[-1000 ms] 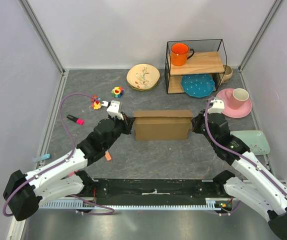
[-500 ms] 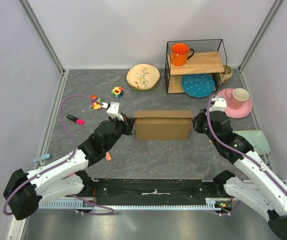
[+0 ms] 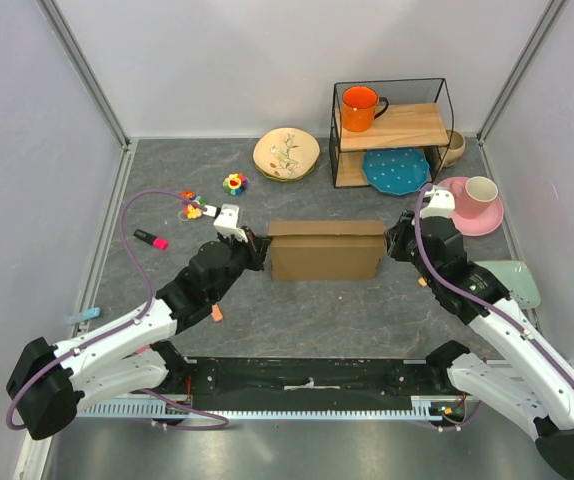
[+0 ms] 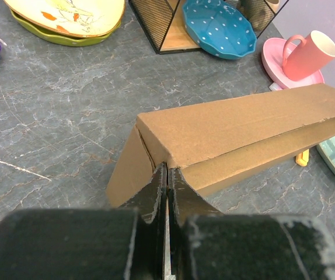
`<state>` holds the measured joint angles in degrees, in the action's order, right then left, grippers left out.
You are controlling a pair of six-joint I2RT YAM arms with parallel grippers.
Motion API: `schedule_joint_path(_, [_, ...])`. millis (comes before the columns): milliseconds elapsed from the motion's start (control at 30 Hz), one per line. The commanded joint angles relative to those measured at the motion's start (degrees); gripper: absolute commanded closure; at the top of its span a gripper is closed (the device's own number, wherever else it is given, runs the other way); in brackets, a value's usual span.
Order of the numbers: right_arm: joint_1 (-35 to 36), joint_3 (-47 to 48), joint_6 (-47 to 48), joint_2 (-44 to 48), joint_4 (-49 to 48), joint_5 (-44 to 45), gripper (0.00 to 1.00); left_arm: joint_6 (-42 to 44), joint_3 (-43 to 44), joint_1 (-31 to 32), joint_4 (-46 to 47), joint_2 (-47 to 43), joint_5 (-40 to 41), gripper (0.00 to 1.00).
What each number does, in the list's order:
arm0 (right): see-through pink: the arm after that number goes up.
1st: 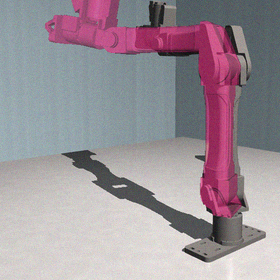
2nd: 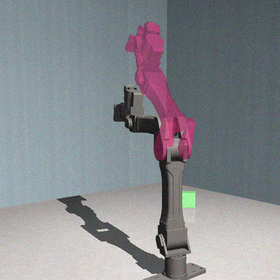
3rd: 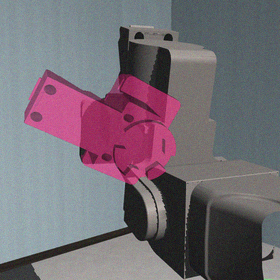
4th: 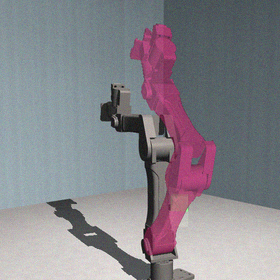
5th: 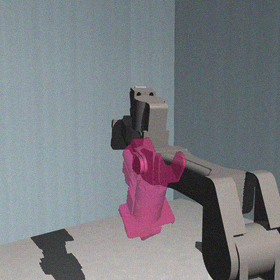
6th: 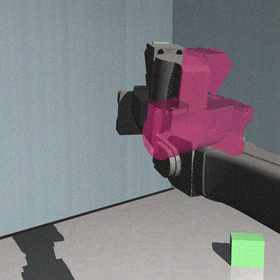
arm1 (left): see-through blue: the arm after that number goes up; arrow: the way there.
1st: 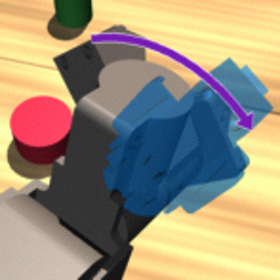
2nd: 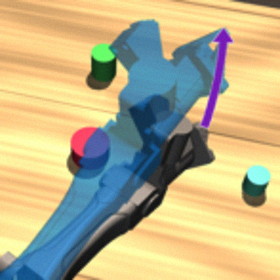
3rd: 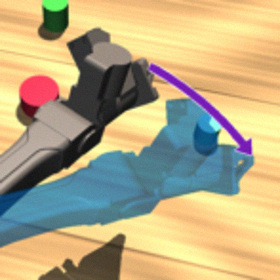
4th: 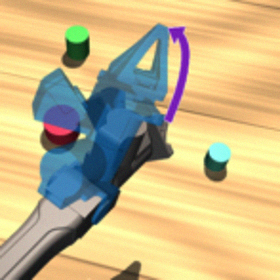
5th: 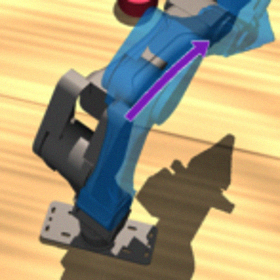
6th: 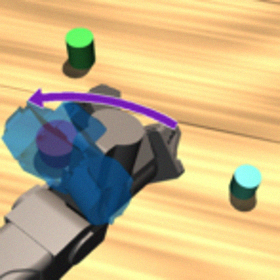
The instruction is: Fold the paper box
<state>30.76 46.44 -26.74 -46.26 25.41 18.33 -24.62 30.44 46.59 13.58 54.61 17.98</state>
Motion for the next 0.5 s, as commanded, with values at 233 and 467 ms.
schedule_joint_path(233, [-0.1, -2.3, 0.5, -0.9, -1.2, 1.2, 0.81, -2.2, -1.4, 0.4, -8.6, 2.7, -1.1, 0.98])
schedule_joint_path(467, [-0.1, -7.7, -2.7, 0.7, -1.1, 0.4, 0.91, -3.6, -2.9, 0.7, -8.6, 2.8, -1.3, 0.98])
